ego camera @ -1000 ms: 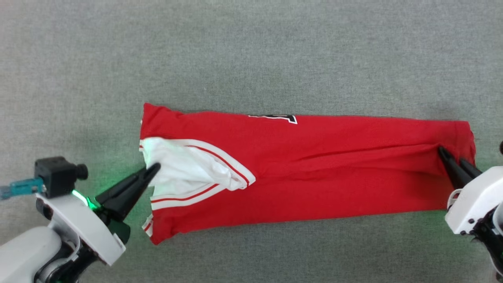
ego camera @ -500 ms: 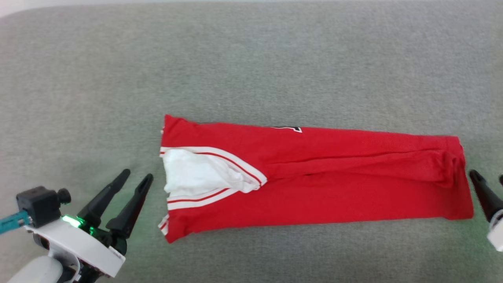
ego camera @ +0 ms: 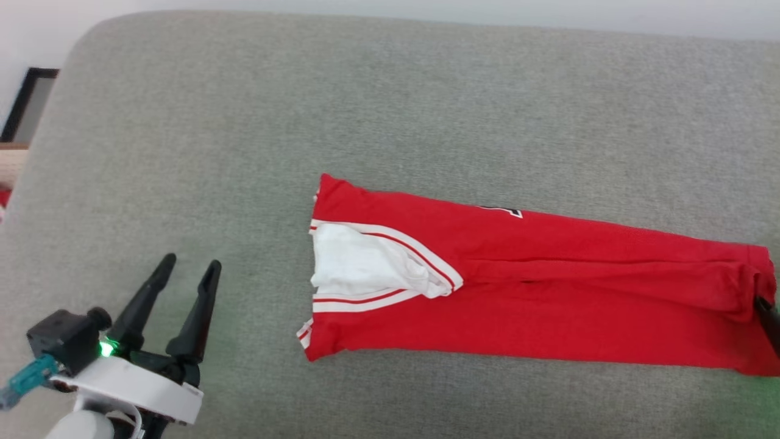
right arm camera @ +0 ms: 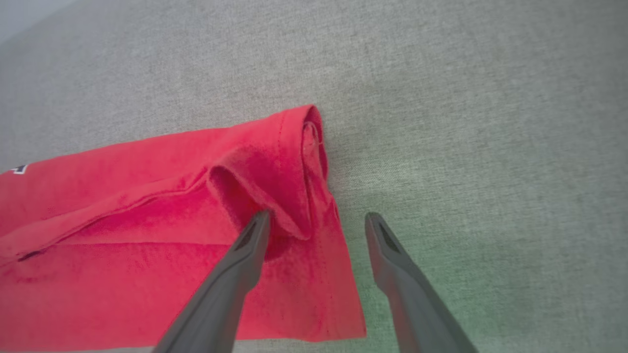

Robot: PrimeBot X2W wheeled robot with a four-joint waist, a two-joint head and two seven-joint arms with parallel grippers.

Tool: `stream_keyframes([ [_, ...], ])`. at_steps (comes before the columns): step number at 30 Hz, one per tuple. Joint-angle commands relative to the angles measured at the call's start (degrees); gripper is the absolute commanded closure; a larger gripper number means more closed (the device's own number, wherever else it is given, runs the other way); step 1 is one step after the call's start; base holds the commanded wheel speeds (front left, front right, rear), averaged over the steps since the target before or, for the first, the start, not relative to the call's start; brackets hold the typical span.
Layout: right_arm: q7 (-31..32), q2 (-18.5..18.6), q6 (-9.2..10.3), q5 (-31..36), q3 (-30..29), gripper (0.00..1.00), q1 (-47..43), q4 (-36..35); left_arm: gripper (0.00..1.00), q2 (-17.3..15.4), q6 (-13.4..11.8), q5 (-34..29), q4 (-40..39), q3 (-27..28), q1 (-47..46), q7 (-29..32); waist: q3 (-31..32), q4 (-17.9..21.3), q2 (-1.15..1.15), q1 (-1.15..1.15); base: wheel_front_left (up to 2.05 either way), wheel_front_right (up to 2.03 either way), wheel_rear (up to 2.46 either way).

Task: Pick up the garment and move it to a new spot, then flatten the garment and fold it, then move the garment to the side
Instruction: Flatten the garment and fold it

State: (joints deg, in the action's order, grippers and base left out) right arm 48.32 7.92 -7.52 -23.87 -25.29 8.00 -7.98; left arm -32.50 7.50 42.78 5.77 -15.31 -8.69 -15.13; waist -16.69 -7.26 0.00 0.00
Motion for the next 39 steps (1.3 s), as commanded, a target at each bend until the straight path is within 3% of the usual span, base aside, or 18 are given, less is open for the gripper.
stream_keyframes([
  [1,0.59,-0.47,0.06,0.83,-0.23,0.0,0.87,0.33,0.0,0.92,-0.04,-1.98,-0.45,1.36,0.71,0.05,0.33,-0.82,0.0,0.0,0.0,0.0,0.0],
  [6,4.0,-2.11,0.06,4.08,-1.68,0.0,3.35,1.63,0.0,5.15,-0.04,-9.47,-2.93,6.11,2.09,0.05,0.11,-1.44,0.0,0.0,0.0,0.0,0.0],
  [12,6.49,-4.19,0.06,8.93,-2.88,0.0,6.45,3.02,0.0,6.95,-0.04,-13.96,-4.54,8.29,2.12,0.05,-1.51,-1.61,0.0,0.0,0.0,0.0,0.0],
  [13,6.27,-4.37,0.06,9.55,-2.97,0.22,6.89,3.34,0.0,7.29,-0.04,-14.11,-4.42,8.44,2.04,0.05,-1.76,-1.55,0.0,0.0,0.0,0.0,0.0],
  [15,5.88,-4.66,0.06,9.87,-2.63,1.0,7.41,4.21,0.0,7.72,-0.04,-14.57,-3.73,9.08,1.95,0.05,-2.18,-1.44,0.0,0.0,0.0,0.0,0.0],
  [22,4.56,-4.9,0.07,9.3,-2.23,1.0,8.95,4.43,0.0,7.77,-0.04,-15.31,-3.79,10.86,2.87,0.05,-2.71,0.18,0.0,0.0,0.0,0.0,0.0],
  [30,4.13,-4.89,0.07,9.45,-7.52,1.0,9.99,-1.4,0.0,6.83,-0.04,-16.02,-5.56,13.68,4.41,0.05,-3.97,3.61,0.0,0.0,0.0,0.0,0.0],
  [34,3.57,-2.75,0.07,10.3,-13.1,1.0,9.86,-7.1,0.0,6.48,-0.04,-16.34,-6.9,14.63,4.6,0.05,-5.37,4.6,0.0,0.0,0.0,0.0,0.0],
  [39,2.34,2.93,0.07,7.57,-21.35,1.0,7.14,-8.16,0.0,6.31,-0.04,-15.96,-7.67,14.74,4.14,0.05,-5.78,4.87,0.0,0.0,0.0,0.0,0.0],
])
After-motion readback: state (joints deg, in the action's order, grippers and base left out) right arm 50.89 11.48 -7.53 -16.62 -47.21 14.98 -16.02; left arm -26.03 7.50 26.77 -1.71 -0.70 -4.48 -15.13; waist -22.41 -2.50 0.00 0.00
